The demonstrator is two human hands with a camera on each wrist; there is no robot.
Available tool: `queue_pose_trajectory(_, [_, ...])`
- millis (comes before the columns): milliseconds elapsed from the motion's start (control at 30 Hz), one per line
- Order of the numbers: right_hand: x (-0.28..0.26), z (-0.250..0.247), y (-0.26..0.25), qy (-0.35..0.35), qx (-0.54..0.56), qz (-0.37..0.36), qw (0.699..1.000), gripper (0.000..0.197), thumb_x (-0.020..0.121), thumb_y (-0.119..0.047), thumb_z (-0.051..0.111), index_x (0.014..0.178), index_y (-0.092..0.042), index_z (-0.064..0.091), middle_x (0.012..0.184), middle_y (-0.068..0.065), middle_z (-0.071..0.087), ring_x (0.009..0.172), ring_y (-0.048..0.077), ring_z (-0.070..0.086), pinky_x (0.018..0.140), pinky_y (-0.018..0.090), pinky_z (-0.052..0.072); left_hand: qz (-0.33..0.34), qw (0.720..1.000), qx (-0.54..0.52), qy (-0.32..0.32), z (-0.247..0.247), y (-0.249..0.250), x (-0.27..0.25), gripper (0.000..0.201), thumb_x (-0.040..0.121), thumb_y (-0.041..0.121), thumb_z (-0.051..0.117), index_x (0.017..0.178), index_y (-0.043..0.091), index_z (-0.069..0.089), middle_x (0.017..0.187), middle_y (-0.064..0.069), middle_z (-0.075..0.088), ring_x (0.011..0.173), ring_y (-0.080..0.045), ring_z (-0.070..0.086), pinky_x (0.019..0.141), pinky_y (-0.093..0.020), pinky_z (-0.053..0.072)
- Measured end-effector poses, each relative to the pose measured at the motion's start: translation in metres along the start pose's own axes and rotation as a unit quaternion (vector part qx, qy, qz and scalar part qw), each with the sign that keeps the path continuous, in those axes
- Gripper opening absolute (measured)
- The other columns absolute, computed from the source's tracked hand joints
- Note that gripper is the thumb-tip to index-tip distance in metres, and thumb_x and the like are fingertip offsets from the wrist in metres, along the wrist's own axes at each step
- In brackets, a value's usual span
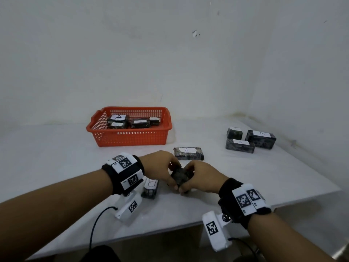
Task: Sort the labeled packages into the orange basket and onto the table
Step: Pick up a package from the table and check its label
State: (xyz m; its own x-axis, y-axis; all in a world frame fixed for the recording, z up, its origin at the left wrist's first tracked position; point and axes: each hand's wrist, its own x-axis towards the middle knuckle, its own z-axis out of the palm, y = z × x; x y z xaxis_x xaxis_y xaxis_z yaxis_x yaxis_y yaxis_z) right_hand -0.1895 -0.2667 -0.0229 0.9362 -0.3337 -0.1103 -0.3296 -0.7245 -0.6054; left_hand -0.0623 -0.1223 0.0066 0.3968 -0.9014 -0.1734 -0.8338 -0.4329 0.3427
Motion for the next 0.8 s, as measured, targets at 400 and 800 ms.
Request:
queue_pose_trajectory(400, [-0.003, -0.010, -0.004, 0.100, 0.358, -0.093, 0.924, 0.044, 0.080, -0.022, 0.089, 0.117, -0.011, 0.069, 0.114, 0.006, 0.077, 0.108, 0.019, 0.073, 0.098, 0.033, 0.057, 0.046, 0.892, -0.436, 0.106, -0.014, -0.023, -0.026, 0.045, 0.086, 0.013, 0.083, 0.127, 0.010, 0.067, 0.121, -0.007, 0.076, 0.112, -0.020, 0.073, 0.099, -0.031, 0.058])
queue_pose_trajectory(800, [0.011, 0.001, -0.025, 0.084, 0.495, -0.092, 0.860, 0.042, 0.087, -0.012, 0.079, 0.123, 0.003, 0.063, 0.114, 0.021, 0.075, 0.109, 0.034, 0.073, 0.099, 0.046, 0.058, 0.046, 0.832, -0.534, 0.146, -0.006, -0.032, -0.035, 0.039, 0.091, 0.026, 0.072, 0.120, 0.000, 0.073, 0.118, -0.016, 0.076, 0.115, -0.030, 0.072, 0.101, -0.039, 0.058])
